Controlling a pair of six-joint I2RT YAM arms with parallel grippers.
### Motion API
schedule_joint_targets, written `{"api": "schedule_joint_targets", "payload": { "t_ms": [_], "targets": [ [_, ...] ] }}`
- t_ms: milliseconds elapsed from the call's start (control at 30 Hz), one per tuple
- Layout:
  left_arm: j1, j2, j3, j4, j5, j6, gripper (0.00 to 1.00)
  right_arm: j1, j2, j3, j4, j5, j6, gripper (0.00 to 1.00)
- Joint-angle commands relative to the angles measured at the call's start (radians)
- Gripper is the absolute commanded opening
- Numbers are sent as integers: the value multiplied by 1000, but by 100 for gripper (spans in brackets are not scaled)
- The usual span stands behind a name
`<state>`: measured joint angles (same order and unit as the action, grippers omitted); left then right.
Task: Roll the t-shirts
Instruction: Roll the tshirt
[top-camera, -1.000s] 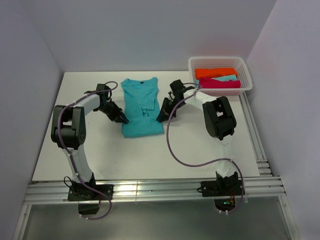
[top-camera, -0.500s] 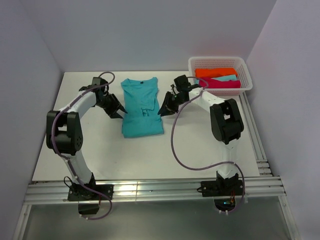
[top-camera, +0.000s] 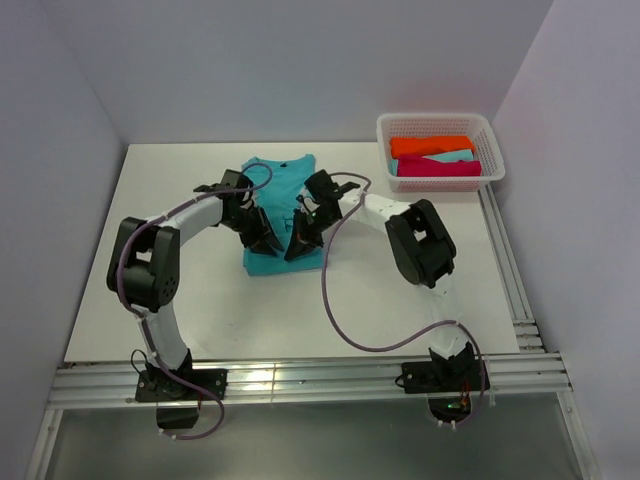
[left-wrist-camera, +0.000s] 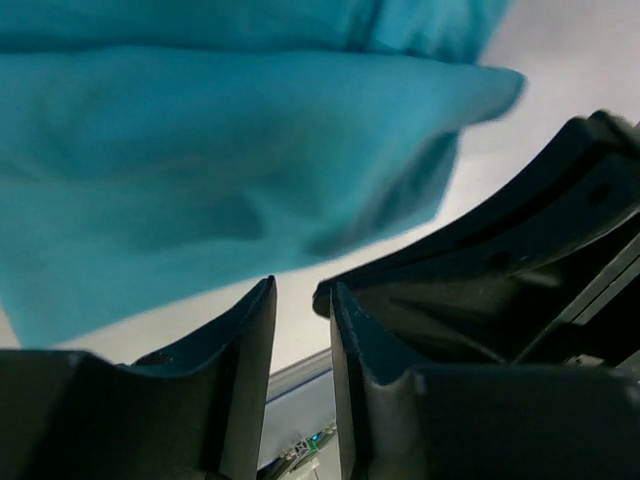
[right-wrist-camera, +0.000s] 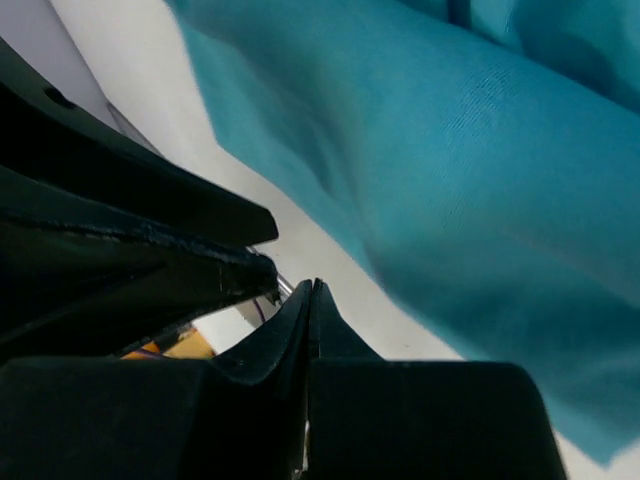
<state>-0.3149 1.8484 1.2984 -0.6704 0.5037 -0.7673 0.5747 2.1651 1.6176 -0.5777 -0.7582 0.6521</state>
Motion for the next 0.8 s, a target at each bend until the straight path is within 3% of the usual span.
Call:
{"api": "schedule_joint_targets", "payload": {
  "t_ms": [0,200,467,767],
  "targets": [
    [14,44,-37,45,13,48,33,7,67,44,-30,-41,-22,0],
    [45,130,-79,95,4,79,28,-2,157,59,-57,-59,-43,0],
    [59,192,-105,144,-27,100,26,-79,130,-11,-45,-127,-69,0],
    [82,198,-117,135,-50,131,25,-168,58,-56,-227,-75,-290,0]
  ]
}}
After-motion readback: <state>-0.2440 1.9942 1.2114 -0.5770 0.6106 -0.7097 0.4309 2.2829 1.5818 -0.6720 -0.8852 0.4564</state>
